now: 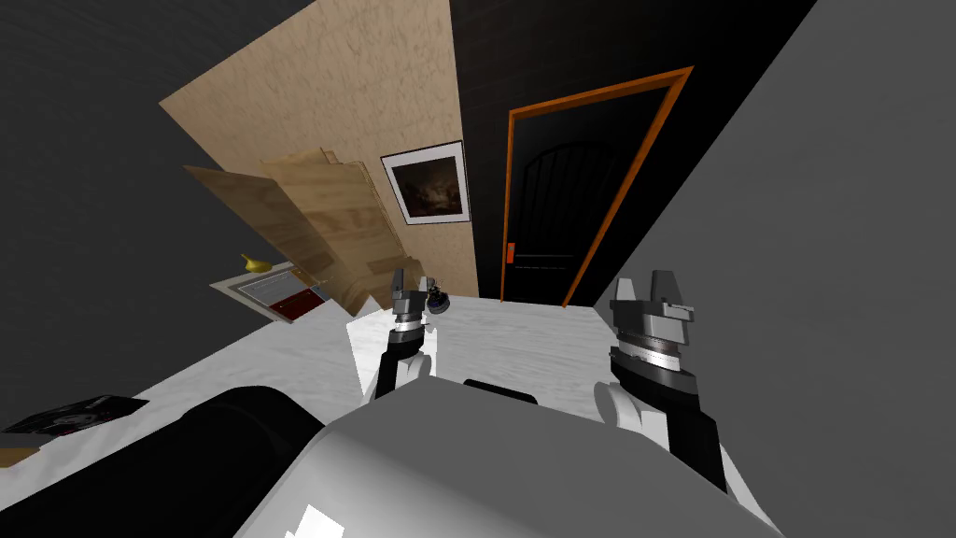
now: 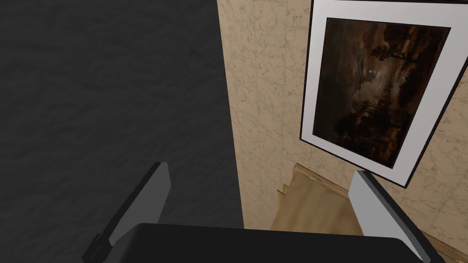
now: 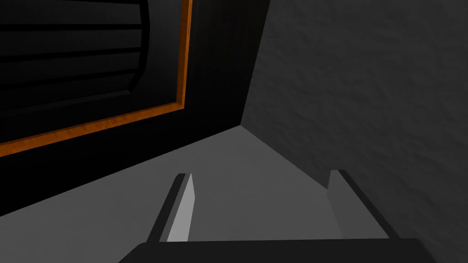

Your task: Pull the door open

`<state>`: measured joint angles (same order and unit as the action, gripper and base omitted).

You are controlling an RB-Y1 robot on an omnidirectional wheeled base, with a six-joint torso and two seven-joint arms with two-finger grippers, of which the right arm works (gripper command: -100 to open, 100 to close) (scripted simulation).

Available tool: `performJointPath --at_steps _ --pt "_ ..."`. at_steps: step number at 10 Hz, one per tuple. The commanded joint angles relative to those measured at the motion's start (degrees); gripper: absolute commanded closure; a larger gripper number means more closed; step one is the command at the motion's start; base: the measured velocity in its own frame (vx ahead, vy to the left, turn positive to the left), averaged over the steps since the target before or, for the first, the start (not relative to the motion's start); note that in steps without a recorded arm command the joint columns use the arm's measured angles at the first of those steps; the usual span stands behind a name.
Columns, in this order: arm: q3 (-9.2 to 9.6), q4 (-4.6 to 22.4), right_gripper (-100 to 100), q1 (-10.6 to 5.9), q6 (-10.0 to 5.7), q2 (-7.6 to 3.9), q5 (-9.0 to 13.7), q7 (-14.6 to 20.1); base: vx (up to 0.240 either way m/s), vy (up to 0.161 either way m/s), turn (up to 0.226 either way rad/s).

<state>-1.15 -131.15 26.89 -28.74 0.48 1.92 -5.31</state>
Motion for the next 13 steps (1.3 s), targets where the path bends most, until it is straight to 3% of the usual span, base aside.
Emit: performJointPath --at_steps 1,6,13 --pt "0.11 1.03 -100 -0.40 0.05 -0.55 -1.13 -0.64 0.142 -0.016 -0.051" --pt "0.50 4.77 -100 -1.88 0.24 -2.10 -5.24 -2.97 0.185 0.061 -0.054" --pt "1.24 11.82 -100 -4.67 0.57 -4.00 -13.03 -7.38 0.166 0.060 -0.076"
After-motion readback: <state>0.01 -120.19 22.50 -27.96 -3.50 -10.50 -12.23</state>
